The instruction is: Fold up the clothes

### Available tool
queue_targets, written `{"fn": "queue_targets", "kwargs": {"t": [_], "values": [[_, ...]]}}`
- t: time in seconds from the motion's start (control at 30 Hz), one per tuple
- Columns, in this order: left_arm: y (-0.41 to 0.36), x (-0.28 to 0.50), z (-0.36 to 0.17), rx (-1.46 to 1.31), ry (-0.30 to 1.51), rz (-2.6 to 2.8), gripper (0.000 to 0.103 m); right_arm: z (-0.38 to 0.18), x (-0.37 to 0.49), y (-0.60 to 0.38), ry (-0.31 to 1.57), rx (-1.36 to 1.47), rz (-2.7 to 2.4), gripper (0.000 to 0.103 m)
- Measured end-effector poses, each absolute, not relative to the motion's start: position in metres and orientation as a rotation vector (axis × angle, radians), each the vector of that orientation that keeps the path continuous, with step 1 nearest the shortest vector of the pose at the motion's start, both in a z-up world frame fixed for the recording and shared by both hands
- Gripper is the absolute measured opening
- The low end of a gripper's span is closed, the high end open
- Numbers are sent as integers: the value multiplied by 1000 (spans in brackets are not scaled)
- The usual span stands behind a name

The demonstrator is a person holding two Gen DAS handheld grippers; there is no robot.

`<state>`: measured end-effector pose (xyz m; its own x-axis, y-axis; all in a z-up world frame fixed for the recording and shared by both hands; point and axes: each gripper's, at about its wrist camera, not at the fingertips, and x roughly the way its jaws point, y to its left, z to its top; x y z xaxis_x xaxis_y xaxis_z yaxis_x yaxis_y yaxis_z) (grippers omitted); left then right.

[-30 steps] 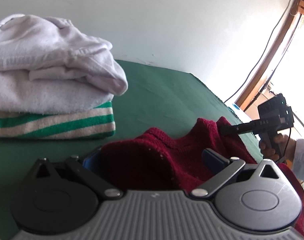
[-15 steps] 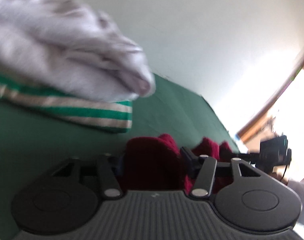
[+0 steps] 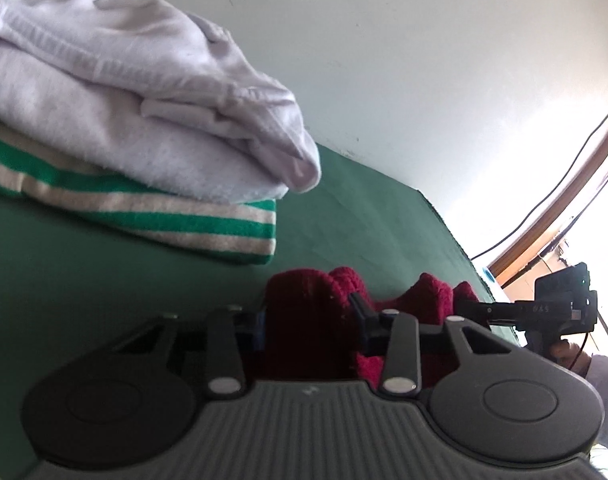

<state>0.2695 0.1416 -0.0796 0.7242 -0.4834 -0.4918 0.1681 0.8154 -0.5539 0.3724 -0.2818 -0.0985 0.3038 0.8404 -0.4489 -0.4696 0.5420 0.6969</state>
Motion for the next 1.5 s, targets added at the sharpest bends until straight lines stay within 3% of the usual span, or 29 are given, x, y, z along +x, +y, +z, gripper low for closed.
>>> {"fn": "queue_targets", "kwargs": {"t": [0.43, 0.53, 0.6, 0.87, 0.97, 1.1, 1.5], "values": [[139, 272, -79, -496, 676, -383, 35, -98, 373, -281, 902, 491, 922, 10], [140, 274, -80, -511, 676, -390, 38, -98, 374, -281, 907, 493, 928, 17], [138, 276, -81, -516, 677, -394, 43, -97, 374, -281, 910, 493, 931, 17], [137, 280, -83, -551, 678, -409, 45, -97, 374, -281, 911, 501, 938, 18], [123, 288, -83, -525, 680, -408, 38, -97, 374, -282, 909, 512, 938, 19], [113, 290, -83, -509, 688, -413, 29, -98, 375, -282, 923, 515, 916, 12], [105, 294, -72, -459, 668, -416, 22, -89, 368, -280, 922, 514, 870, 12]]}}
